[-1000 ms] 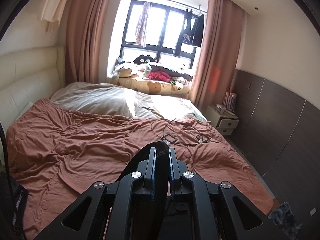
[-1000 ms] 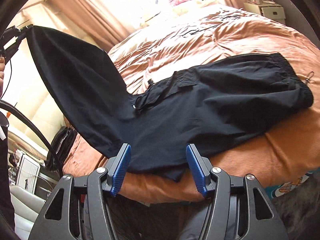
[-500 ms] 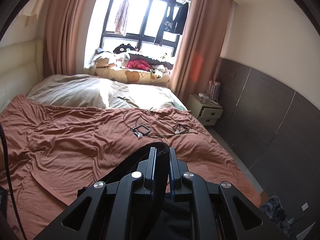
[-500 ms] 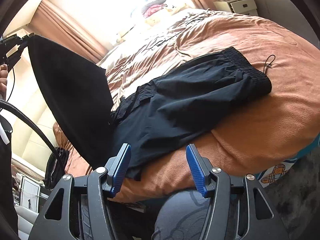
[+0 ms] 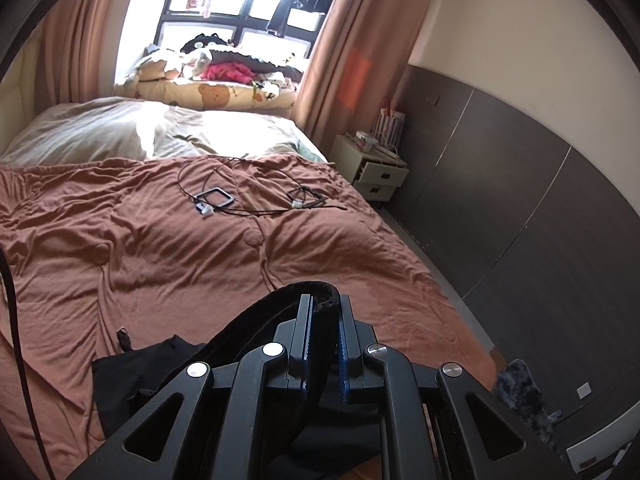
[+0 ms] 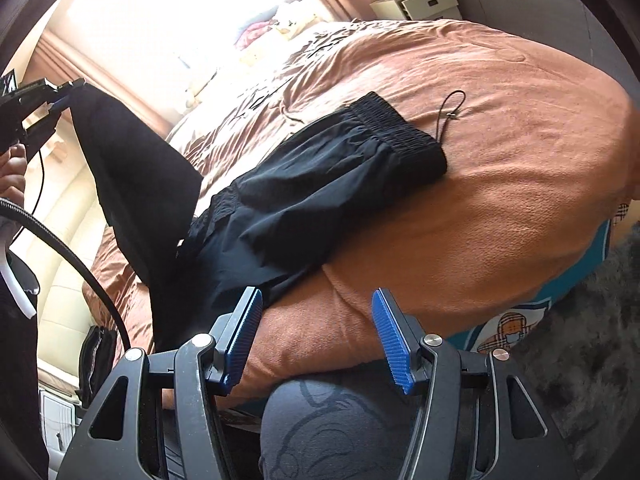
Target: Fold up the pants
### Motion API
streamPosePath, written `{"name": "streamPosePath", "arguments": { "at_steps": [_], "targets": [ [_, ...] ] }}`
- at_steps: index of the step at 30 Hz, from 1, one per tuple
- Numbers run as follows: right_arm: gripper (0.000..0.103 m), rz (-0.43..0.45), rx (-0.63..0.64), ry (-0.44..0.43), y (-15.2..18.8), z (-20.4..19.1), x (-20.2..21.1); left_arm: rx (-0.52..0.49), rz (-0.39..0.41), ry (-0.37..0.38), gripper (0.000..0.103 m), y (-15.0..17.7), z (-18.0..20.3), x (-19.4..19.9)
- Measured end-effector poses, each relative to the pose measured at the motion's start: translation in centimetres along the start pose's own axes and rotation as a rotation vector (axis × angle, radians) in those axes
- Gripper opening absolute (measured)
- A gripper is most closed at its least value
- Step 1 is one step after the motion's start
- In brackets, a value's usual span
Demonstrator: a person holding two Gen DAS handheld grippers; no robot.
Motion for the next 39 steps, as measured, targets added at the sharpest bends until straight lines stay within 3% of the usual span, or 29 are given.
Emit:
{"name": "streamPosePath", "arguments": {
  "at_steps": [8,16,18,21,23,24,39],
  "targets": [
    [0.056,0.036,-0.071,0.076,-0.5,3.8,1.3,0.002,-0.120,0.108,0.011,5.1,3.5,-3.7],
    [0.056,0.033,-0.093,0.100,-0.3,4.7,1.3,-0.014,-0.235,0.233,0.012,9.8,8.4,-5.6],
    [0.056,0.028,-0.088,0.096,-0.2,4.5,1.2,-0.045,-0.299,0.251,0.015,11.4,9.5,-6.2],
    [0.056,0.027,-0.078,0.091,-0.2,4.2,1.1,-0.059,-0.368,0.309,0.040,13.1,9.6,-6.1],
    [0.056,0.027,-0.072,0.089,-0.2,4.1,1.0,-0.070,-0.362,0.297,0.066,13.2,8.9,-5.1],
    [0.056,0.028,-0.070,0.088,-0.2,4.1,1.0,-0.074,-0.348,0.290,0.068,13.1,8.4,-4.6],
    [0.056,0.044,0.043,0.036,1.6,1.1,2.0,-0.084,-0.250,0.071,0.071,12.5,-4.3,4.9]
  ]
}}
Point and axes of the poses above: each gripper's, at about its wrist camera, not at the fingertips, and x roughly against the way its jaws point, z to its right, y to its underside, the point moved 4 cm from there along -x, roughly the way its jaws point, and after that the axes turned 10 degrees about z, right-handed, at the moved point
